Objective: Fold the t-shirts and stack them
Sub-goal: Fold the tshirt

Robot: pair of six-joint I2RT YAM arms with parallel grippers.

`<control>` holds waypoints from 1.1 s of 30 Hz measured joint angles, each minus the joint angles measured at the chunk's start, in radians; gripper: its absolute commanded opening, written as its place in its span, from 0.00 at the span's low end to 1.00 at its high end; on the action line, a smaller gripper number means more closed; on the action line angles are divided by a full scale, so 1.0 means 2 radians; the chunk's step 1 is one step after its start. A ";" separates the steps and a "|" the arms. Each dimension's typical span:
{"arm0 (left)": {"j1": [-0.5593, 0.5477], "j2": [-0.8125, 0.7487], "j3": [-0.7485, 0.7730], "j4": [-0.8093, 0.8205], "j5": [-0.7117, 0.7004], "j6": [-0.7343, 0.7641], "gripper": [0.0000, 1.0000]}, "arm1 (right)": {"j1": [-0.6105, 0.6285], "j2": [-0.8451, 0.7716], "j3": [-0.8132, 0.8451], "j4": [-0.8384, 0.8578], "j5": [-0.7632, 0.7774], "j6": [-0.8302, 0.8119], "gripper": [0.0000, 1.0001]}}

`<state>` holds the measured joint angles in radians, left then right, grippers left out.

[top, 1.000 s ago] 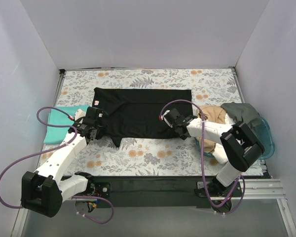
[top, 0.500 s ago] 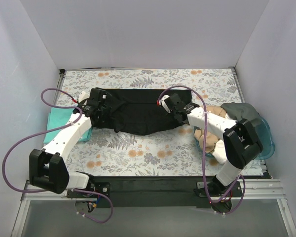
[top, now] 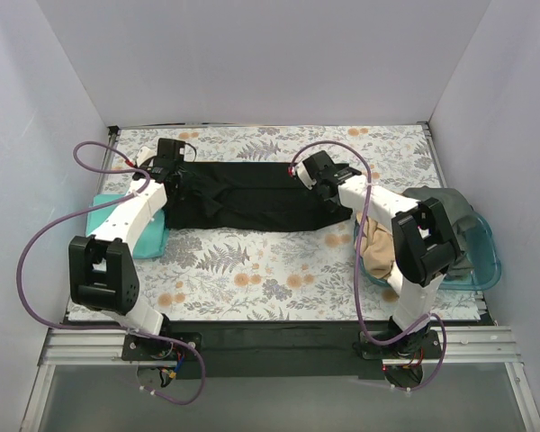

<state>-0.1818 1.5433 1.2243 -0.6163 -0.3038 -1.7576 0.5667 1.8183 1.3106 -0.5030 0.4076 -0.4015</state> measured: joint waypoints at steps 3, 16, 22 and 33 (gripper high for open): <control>0.012 0.027 0.019 0.007 0.006 0.004 0.00 | -0.009 0.018 0.025 -0.002 -0.009 -0.009 0.01; 0.038 0.110 0.087 0.022 0.027 0.023 0.00 | -0.032 0.071 0.084 -0.009 -0.020 -0.029 0.01; 0.041 0.154 0.125 0.024 0.029 0.030 0.00 | -0.047 0.093 0.112 -0.010 -0.020 -0.031 0.01; 0.048 0.318 0.284 0.005 0.039 0.055 0.39 | -0.067 0.167 0.191 -0.010 -0.010 -0.018 0.48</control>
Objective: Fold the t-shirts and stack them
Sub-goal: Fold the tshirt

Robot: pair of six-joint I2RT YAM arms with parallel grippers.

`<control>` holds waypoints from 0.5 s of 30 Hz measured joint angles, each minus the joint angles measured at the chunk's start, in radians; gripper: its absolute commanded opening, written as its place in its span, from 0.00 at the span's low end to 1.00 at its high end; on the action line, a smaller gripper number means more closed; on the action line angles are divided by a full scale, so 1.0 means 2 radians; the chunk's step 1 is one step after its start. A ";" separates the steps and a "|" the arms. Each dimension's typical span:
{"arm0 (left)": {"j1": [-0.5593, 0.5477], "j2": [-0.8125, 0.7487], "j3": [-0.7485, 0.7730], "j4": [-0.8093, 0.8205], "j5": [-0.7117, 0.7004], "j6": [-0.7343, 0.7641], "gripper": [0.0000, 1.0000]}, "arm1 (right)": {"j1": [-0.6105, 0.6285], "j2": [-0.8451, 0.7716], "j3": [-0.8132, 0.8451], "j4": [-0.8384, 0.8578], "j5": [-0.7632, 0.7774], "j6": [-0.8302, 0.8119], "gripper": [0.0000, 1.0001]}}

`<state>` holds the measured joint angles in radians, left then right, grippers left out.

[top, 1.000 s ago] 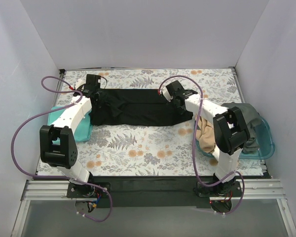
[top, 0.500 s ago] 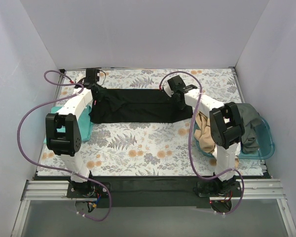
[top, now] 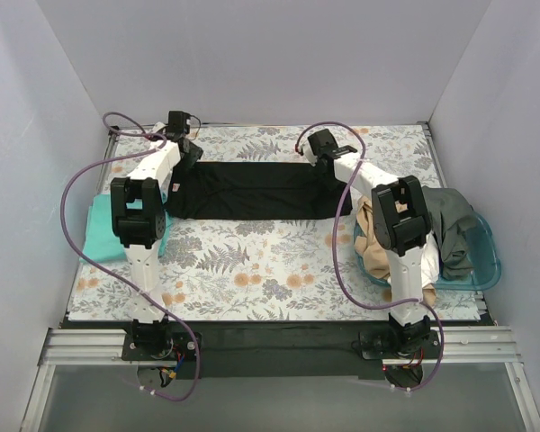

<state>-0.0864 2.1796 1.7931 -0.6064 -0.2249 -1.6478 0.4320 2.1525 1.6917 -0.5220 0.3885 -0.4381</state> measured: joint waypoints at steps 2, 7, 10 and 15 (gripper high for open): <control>0.002 0.035 0.055 -0.014 0.003 0.007 0.53 | -0.005 0.009 0.008 0.000 0.012 0.006 0.64; 0.005 0.044 0.098 -0.034 0.014 0.024 0.59 | -0.012 -0.005 0.004 -0.002 0.031 0.026 0.98; 0.006 0.009 0.051 -0.026 0.025 0.029 0.60 | -0.012 -0.040 -0.013 -0.001 0.023 0.050 0.98; 0.002 -0.081 -0.088 -0.012 0.046 0.027 0.72 | -0.012 -0.150 -0.088 0.024 -0.031 0.110 0.98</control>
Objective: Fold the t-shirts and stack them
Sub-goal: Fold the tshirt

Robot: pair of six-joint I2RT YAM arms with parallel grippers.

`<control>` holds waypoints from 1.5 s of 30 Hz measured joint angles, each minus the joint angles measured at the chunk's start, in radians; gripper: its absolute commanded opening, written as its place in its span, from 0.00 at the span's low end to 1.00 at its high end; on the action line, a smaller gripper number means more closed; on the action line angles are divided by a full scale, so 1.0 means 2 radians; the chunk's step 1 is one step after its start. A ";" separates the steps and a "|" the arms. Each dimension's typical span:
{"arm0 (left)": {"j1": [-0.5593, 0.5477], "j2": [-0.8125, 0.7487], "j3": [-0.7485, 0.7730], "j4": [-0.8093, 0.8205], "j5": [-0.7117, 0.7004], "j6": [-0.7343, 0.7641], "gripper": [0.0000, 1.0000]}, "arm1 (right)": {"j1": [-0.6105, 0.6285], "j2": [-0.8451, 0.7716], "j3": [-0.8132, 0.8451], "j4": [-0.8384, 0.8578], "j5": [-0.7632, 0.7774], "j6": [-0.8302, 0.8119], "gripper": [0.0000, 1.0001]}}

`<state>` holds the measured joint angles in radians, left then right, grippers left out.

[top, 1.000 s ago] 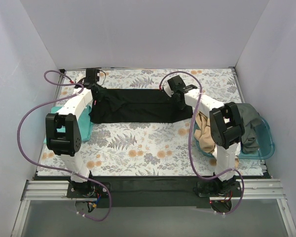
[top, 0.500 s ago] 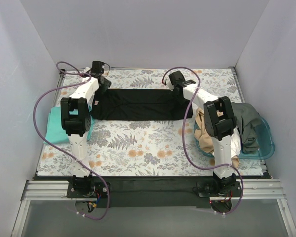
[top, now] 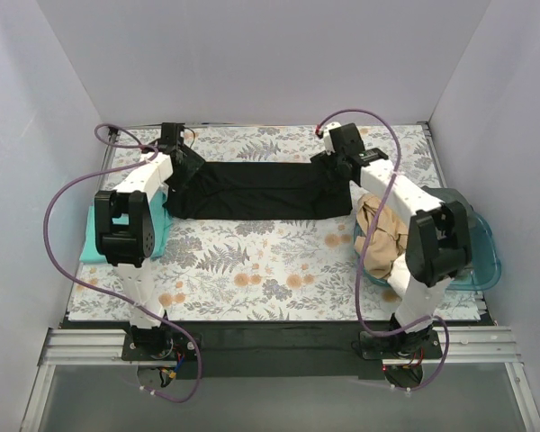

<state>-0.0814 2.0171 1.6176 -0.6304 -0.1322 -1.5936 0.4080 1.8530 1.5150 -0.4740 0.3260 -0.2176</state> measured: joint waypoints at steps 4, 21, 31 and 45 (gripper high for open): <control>-0.008 -0.031 -0.055 0.009 0.017 -0.001 0.72 | 0.000 -0.089 -0.088 0.045 -0.067 0.054 0.99; -0.017 0.055 -0.013 0.072 0.056 -0.001 0.75 | 0.003 -0.276 -0.289 0.116 -0.197 0.134 0.98; -0.026 0.073 0.034 0.087 0.061 -0.007 0.76 | 0.003 -0.288 -0.298 0.122 -0.161 0.133 0.98; -0.031 0.185 0.184 0.097 0.108 0.010 0.87 | 0.003 -0.286 -0.298 0.123 -0.123 0.119 0.98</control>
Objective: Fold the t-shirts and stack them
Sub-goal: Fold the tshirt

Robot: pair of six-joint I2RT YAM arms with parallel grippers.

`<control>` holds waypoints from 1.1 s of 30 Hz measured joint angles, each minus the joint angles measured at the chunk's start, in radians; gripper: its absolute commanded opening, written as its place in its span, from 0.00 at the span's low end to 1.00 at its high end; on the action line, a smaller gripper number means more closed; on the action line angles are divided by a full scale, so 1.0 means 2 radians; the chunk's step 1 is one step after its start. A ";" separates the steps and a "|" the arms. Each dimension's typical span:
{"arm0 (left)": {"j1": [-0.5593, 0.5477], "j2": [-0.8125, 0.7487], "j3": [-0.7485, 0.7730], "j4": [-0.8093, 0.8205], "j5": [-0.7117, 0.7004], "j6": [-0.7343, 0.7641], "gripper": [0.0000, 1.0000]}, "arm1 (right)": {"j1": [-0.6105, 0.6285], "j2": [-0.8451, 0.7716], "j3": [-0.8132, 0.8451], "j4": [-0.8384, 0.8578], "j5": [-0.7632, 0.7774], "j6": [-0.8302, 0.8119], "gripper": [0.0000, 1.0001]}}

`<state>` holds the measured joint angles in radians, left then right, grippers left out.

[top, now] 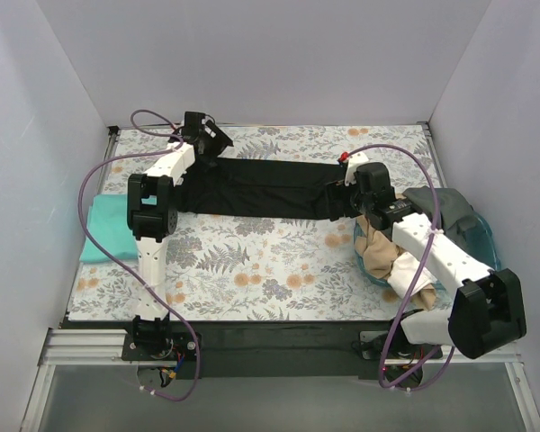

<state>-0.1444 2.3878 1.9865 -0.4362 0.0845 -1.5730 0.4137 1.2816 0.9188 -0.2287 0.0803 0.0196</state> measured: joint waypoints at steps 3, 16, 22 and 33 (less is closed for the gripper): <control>-0.009 0.002 0.012 -0.005 -0.002 0.016 0.90 | 0.000 0.021 0.015 -0.002 0.002 -0.004 0.98; -0.049 -0.130 -0.138 -0.045 -0.105 0.054 0.94 | -0.007 0.243 0.218 -0.005 -0.033 0.001 0.98; -0.016 -0.190 -0.247 -0.043 -0.109 0.037 0.94 | -0.014 0.319 0.237 -0.010 -0.067 0.029 0.98; 0.006 -0.081 -0.125 -0.046 -0.098 0.028 0.94 | -0.014 0.345 0.199 0.010 -0.101 0.051 0.98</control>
<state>-0.1322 2.2261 1.7374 -0.5278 -0.1120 -1.5162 0.3855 1.9724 1.3159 -0.2089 -0.1226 0.1223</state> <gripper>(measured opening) 0.936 0.984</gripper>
